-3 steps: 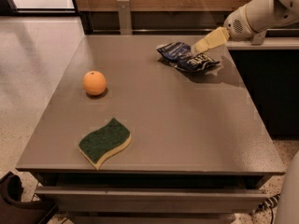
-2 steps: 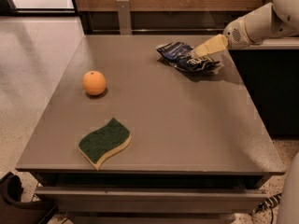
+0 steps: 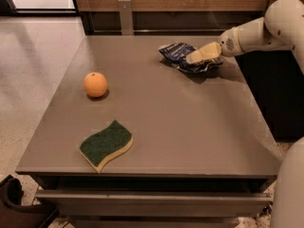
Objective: Move blue chip bag near sponge
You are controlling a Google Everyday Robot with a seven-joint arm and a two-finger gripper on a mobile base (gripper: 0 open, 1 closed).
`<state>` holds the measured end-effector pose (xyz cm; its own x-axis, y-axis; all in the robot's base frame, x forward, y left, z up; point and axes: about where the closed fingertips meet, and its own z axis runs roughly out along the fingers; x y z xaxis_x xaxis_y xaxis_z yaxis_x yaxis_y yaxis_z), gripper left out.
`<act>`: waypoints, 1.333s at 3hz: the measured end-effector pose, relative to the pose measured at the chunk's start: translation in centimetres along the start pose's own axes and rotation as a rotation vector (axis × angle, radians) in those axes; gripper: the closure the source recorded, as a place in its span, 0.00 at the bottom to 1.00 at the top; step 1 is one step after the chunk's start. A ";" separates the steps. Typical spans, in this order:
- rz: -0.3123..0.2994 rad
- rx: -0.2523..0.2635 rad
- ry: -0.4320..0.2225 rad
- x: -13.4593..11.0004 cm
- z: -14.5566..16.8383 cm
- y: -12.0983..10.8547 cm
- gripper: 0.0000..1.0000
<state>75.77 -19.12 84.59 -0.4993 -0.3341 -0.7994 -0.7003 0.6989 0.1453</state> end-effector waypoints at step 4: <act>-0.010 -0.104 -0.022 0.3 4.7 2.1 0.47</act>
Offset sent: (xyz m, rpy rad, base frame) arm 0.0066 0.0426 -0.0303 0.0768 0.0108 0.0948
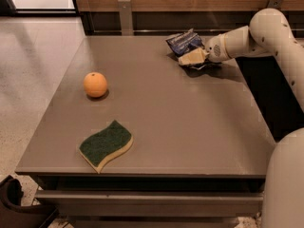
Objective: Move blue chip bag near sponge
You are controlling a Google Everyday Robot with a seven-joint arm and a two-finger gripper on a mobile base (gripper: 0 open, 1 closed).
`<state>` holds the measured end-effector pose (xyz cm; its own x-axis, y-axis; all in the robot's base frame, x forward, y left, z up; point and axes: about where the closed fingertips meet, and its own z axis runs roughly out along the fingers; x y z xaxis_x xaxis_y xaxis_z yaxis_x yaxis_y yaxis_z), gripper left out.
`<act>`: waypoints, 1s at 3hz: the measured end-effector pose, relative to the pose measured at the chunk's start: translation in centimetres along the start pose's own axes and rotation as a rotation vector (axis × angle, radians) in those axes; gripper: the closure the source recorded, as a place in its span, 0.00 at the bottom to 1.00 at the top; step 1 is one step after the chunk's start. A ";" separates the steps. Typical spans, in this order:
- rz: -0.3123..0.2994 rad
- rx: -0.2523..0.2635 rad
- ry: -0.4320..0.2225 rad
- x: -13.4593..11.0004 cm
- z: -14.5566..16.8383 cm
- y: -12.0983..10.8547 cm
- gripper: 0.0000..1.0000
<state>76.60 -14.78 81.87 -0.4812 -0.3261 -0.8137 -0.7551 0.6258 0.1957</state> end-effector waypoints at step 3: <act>0.000 0.000 0.000 -0.2 -0.1 0.1 1.00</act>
Offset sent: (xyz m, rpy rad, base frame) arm 0.0000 0.0000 0.0018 0.0000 0.0000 0.0000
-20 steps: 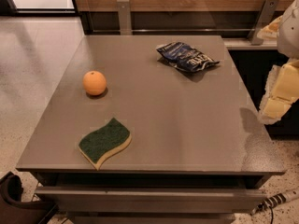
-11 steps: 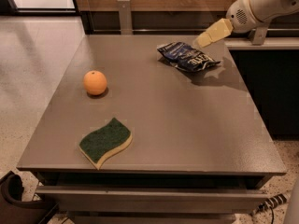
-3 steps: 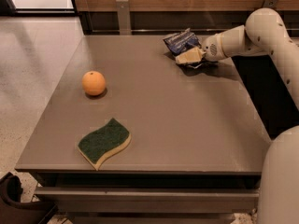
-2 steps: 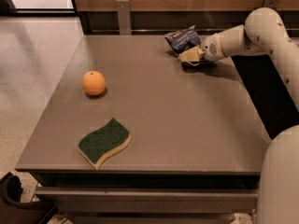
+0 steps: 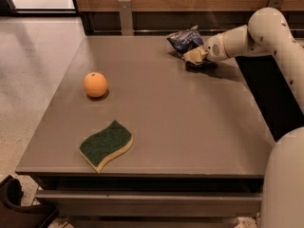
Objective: Move blue chip bag near sponge
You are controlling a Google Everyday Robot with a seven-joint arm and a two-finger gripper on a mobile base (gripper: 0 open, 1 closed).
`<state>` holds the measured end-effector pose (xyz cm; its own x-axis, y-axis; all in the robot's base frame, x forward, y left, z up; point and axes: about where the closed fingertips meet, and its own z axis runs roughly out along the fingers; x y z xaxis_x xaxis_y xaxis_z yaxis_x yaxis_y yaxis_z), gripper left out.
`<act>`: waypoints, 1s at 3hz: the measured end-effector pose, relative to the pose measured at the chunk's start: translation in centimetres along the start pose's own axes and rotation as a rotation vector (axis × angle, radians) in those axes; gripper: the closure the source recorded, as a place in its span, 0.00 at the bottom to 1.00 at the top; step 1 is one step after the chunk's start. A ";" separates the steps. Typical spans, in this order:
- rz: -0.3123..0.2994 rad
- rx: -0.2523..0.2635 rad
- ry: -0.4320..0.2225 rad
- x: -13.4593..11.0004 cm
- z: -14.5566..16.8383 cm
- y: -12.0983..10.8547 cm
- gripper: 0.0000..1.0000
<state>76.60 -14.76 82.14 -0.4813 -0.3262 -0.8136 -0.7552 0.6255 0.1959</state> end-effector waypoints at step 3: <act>0.000 0.000 0.000 -0.1 -0.1 0.0 1.00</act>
Offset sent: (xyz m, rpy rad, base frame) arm -0.0094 -0.0042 0.0256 -0.0590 -0.0304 -0.0198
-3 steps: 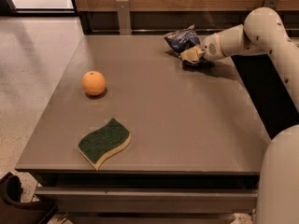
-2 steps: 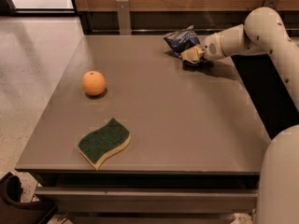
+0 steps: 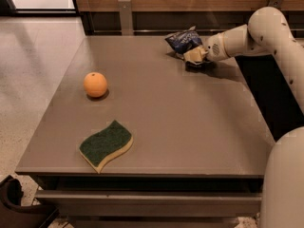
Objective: Move blue chip bag near sponge
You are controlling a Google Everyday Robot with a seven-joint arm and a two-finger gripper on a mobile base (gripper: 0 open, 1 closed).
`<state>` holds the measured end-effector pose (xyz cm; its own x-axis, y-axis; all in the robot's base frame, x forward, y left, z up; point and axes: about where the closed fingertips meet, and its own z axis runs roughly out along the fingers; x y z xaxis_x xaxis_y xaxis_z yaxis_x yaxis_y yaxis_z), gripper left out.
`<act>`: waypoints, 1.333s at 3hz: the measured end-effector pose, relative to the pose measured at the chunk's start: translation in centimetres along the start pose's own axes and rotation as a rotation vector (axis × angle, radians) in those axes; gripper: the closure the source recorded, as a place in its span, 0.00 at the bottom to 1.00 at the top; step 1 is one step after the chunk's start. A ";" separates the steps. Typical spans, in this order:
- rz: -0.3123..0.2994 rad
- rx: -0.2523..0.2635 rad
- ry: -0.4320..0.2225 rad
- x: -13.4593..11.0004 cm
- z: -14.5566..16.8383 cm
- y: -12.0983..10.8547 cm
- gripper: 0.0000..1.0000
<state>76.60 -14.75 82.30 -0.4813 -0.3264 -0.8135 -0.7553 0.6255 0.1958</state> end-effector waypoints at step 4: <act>-0.021 0.040 0.012 -0.9 -1.7 0.8 1.00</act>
Offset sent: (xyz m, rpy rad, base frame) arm -0.0666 -0.0391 0.1276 -0.2341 -0.1491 -0.1416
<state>75.71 -15.11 84.12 -0.4711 -0.3480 -0.8105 -0.7467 0.6465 0.1565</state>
